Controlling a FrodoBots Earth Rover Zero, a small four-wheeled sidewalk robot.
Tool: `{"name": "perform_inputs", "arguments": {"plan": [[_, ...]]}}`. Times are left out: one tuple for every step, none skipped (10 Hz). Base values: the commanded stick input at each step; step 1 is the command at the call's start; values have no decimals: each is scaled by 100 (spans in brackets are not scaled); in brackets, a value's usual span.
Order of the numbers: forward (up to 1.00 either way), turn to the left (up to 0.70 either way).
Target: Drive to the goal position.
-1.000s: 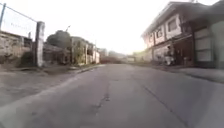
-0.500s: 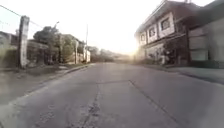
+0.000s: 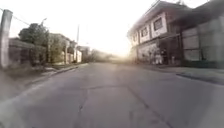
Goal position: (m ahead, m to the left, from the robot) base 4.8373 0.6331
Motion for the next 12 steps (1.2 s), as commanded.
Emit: {"name": "perform_inputs", "arguments": {"plan": [[100,-27],[100,-27],[100,-27],[100,-27],[100,-19],[100,0],[100,13],[100,13],[100,13],[100,13],[100,13],[100,-1]]}}
